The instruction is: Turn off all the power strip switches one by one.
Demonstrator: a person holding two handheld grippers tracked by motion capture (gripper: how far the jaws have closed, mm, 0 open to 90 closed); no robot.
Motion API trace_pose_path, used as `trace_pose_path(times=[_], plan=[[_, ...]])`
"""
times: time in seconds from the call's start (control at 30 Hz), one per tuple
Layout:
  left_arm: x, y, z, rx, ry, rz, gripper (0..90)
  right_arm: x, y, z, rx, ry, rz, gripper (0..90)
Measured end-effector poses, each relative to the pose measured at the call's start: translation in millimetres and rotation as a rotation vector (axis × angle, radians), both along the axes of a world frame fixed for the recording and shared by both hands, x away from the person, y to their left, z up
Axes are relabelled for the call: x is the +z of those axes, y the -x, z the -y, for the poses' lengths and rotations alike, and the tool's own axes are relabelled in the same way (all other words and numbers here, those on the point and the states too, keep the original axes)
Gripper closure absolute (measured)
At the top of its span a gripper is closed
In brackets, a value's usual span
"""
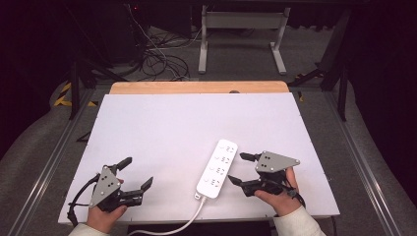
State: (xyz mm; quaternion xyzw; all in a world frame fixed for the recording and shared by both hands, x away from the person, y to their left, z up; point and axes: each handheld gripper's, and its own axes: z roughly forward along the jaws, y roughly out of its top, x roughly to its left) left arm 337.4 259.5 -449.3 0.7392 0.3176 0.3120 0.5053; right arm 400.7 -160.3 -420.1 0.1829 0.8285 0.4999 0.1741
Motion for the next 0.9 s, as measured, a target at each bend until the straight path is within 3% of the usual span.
trace_pose_path(times=[0.4, 0.9], plan=[[0.2, -0.1, -0.3, -0.003, -0.001, 0.003, 13.5, 5.8, -2.6, -26.2, 0.057, 0.014, 0.013, 28.6], [0.3, 0.7, -0.4, -0.006, -0.003, 0.001, 13.5, 6.2, -3.7, -55.2, 0.129, 0.034, -0.005, 28.6]])
